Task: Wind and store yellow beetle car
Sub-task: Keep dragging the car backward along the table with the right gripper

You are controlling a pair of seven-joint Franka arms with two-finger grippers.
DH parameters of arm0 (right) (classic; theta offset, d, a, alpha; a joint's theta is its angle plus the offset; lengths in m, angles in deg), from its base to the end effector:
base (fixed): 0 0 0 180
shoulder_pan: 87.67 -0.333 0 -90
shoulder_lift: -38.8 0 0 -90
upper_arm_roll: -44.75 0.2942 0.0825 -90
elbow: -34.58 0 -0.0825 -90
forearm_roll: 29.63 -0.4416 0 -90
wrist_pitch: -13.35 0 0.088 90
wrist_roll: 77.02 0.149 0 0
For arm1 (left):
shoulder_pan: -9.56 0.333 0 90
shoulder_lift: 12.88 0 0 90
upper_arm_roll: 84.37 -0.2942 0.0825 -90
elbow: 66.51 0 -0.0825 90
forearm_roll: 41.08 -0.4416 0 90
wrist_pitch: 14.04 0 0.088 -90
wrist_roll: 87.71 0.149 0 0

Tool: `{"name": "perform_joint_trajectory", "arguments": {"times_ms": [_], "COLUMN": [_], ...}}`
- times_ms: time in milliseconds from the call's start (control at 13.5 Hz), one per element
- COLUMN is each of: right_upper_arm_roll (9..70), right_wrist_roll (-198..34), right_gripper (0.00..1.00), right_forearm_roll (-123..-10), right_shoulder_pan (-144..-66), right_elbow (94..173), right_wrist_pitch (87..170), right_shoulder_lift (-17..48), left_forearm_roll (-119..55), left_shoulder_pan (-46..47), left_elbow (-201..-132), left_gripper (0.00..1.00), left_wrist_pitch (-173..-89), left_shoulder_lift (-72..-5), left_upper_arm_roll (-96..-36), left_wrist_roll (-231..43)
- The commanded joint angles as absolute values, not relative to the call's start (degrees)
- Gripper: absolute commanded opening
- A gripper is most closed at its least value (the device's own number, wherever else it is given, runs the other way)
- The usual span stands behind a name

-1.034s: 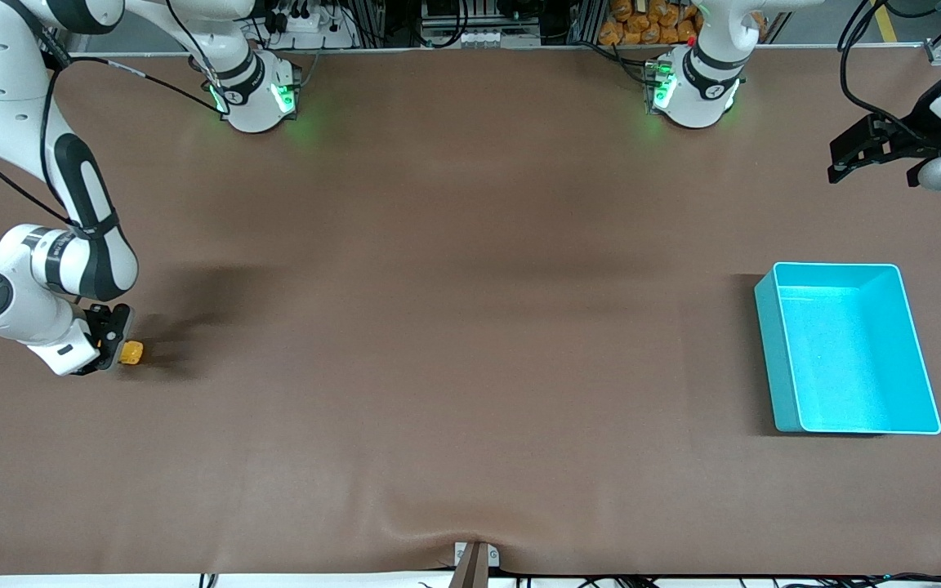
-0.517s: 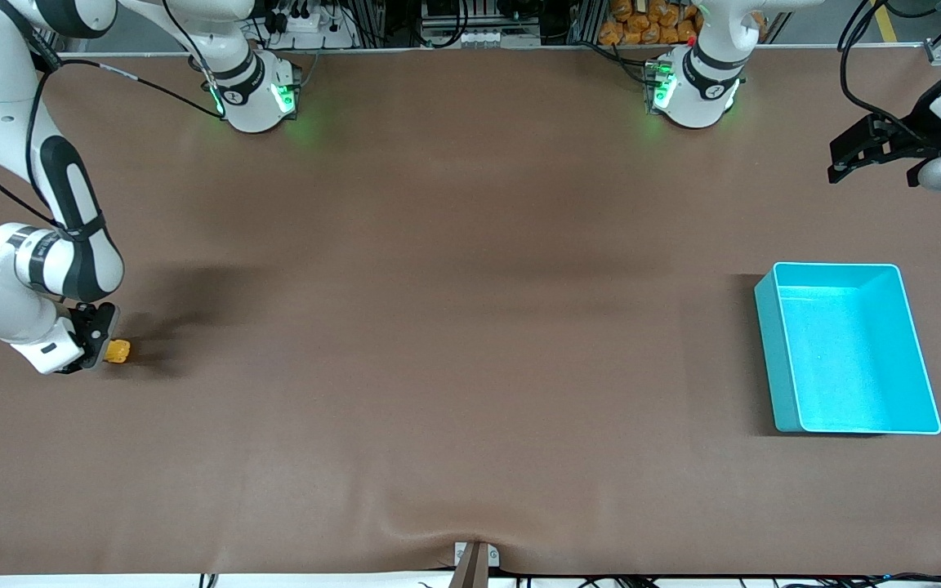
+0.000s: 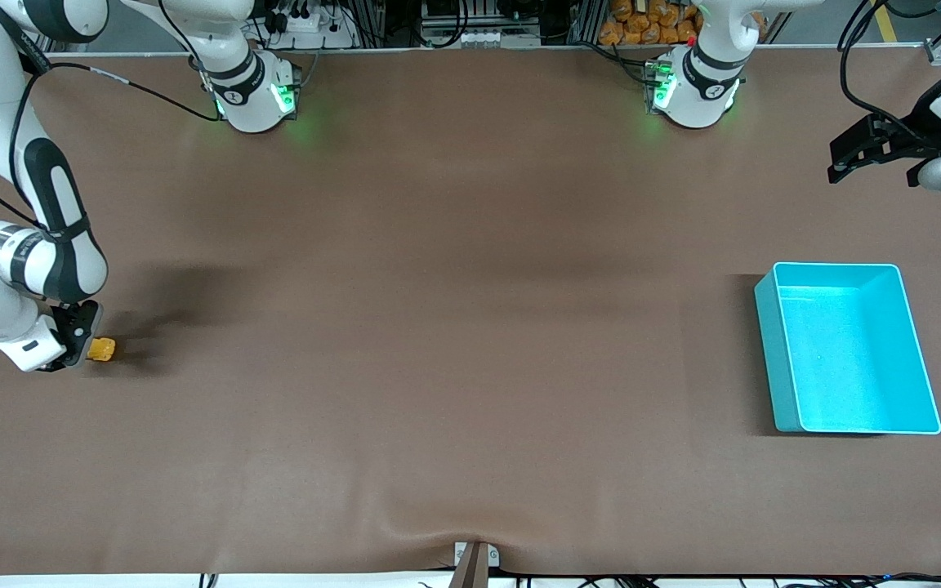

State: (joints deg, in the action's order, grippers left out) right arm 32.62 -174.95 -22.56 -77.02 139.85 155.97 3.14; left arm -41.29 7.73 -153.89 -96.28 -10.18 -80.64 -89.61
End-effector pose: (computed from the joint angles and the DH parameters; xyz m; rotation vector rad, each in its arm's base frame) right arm 0.6218 -0.2671 0.0961 2.2468 1.9901 -0.2319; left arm 0.5794 -0.0566 0.6012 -3.1299 0.0991 0.0660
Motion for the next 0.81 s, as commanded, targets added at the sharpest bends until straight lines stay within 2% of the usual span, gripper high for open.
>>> {"name": "perform_joint_trajectory", "arguments": {"times_ms": [0, 74, 148, 221, 295, 369, 738], "right_upper_arm_roll": [33.42, 33.42, 33.42, 33.42, 33.59, 34.38, 34.82], "right_wrist_roll": [-176.87, -176.87, -176.78, -176.43, -176.08, -176.08, -176.08], "right_gripper": [0.23, 0.25, 0.39, 0.7, 0.88, 1.0, 1.0], "right_forearm_roll": [-23.3, -23.3, -23.3, -23.39, -23.39, -23.48, -23.74], "right_shoulder_pan": [-75.1, -74.75, -74.83, -75.1, -75.1, -74.92, -75.01], "right_elbow": [137.42, 137.24, 136.8, 136.19, 135.57, 134.52, 128.55], "right_wrist_pitch": [156.35, 156.35, 156.26, 156.17, 155.74, 155.56, 147.92], "right_shoulder_lift": [-0.66, -0.66, -0.66, -0.66, -0.58, -0.58, -0.58], "left_forearm_roll": [-41.16, -41.16, -41.16, -41.16, -41.16, -41.16, -41.16], "left_shoulder_pan": [7.54, 7.54, 7.54, 7.45, 7.45, 7.45, 7.37], "left_elbow": [-153.17, -153.17, -153.17, -153.17, -153.17, -153.17, -153.09], "left_gripper": [1.0, 1.0, 1.0, 1.0, 1.0, 1.0, 1.0], "left_wrist_pitch": [-96.48, -96.48, -96.48, -96.48, -96.48, -96.48, -96.48], "left_shoulder_lift": [-10.51, -10.51, -10.51, -10.51, -10.51, -10.51, -10.51], "left_upper_arm_roll": [-80.86, -80.86, -80.86, -80.86, -80.86, -80.86, -80.86], "left_wrist_roll": [-88.59, -88.59, -88.59, -88.59, -88.59, -88.59, -88.59]}}
